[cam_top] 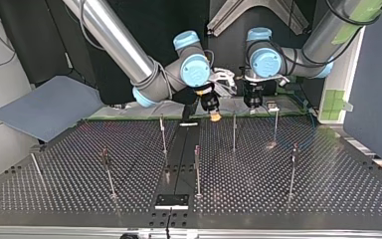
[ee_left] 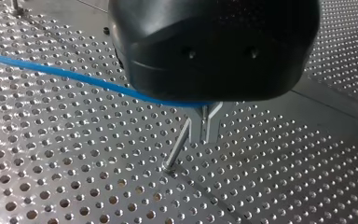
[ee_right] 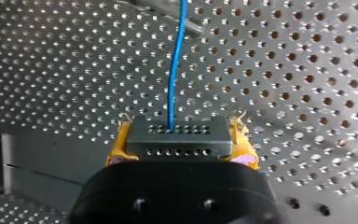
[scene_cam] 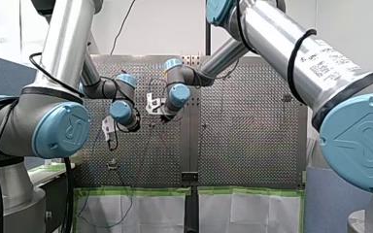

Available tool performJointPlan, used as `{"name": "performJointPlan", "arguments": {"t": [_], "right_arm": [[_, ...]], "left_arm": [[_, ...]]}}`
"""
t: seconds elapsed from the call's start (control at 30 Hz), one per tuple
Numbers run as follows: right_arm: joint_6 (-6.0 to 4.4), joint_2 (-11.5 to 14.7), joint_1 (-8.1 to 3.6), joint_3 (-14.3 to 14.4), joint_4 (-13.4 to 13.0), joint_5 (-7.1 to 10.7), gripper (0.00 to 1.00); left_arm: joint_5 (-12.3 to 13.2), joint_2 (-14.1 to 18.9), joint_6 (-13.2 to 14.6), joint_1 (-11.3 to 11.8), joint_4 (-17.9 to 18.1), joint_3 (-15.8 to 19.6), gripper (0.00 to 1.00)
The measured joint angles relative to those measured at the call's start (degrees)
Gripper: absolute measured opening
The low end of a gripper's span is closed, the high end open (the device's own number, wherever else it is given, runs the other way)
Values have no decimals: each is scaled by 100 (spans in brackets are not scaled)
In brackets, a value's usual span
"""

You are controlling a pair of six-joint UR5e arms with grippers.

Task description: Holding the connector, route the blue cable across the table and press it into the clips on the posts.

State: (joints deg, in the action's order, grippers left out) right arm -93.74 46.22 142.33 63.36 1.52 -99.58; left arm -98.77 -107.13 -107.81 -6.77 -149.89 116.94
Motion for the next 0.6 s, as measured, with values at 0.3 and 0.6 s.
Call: {"name": "performJointPlan", "arguments": {"t": [0.3,0.6], "right_arm": [[-55,-1,-49,217,-85,18,0],[-147,-1,-126,291,-93,162,0]], "left_arm": [[3,-13,-35,-1,116,17,0],[-26,-45,-45,5,140,63,0]]}}
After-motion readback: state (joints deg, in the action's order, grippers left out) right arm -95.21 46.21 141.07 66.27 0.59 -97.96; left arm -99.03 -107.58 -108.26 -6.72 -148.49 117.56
